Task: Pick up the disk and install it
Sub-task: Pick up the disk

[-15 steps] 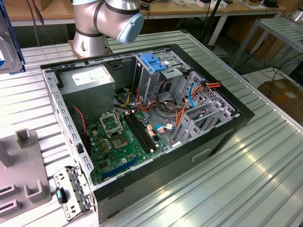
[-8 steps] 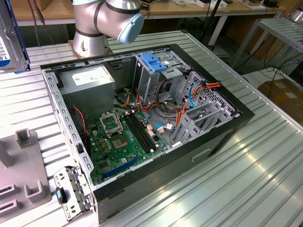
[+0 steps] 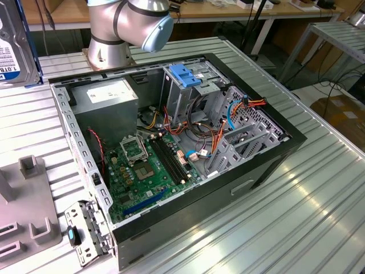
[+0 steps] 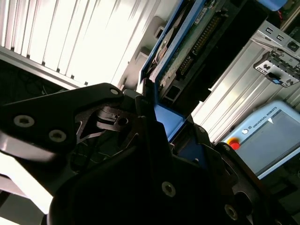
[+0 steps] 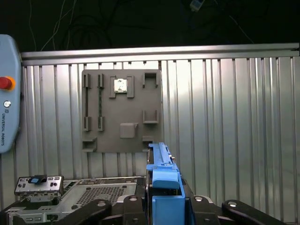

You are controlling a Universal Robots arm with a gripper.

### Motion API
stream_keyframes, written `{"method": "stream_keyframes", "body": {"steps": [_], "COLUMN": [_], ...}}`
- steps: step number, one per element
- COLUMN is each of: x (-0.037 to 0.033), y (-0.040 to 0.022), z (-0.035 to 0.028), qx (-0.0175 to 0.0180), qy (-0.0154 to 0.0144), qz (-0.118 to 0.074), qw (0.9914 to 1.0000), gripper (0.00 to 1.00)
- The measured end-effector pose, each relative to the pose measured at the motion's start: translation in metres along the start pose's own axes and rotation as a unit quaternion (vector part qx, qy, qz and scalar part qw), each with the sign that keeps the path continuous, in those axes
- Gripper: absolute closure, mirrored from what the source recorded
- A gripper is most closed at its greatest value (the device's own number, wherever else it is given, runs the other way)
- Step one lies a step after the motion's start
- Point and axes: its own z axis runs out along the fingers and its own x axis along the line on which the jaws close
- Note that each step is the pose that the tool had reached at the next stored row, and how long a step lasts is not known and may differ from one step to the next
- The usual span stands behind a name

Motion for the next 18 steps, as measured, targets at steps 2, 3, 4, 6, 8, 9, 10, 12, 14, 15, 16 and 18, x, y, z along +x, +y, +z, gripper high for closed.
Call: {"method": "stream_keyframes", "body": {"steps": [2, 3, 4, 6, 8, 9, 10, 12, 14, 15, 16, 18], "x": [-0.0001, -0.0002, -0.0002, -0.0003, -0.0004, -0.0004, -0.0005, -0.0007, -0.0007, -0.0007, -0.0008, -0.0009], "y": [-0.0025, -0.0034, -0.0045, -0.0065, -0.0086, -0.0105, -0.0127, -0.0152, -0.0173, -0.0182, -0.019, -0.0208], "z": [0.0001, 0.0, 0.0, 0.0001, 0.0001, 0.0001, 0.0002, 0.0002, 0.0002, 0.0002, 0.0003, 0.0003], "qx": [0.0, 0.0, 0.0, 0.0, 0.0, 0.0, 0.0, 0.0, 0.0, 0.0, 0.0, 0.0], "qy": [0.0, 0.0, 0.0, 0.0, 0.0, 0.0, 0.0, 0.0, 0.0, 0.0, -0.0001, 0.0], "qz": [0.0, 0.0, 0.0, 0.0, 0.0, 0.0, 0.0, 0.0, 0.0, 0.0, 0.0, 0.0], "qw": [1.0, 1.0, 1.0, 1.0, 1.0, 1.0, 1.0, 1.0, 1.0, 1.0, 1.0, 1.0], "gripper": [0.63, 0.63, 0.63, 0.63, 0.63, 0.63, 0.63, 0.63, 0.63, 0.63, 0.63, 0.63]}}
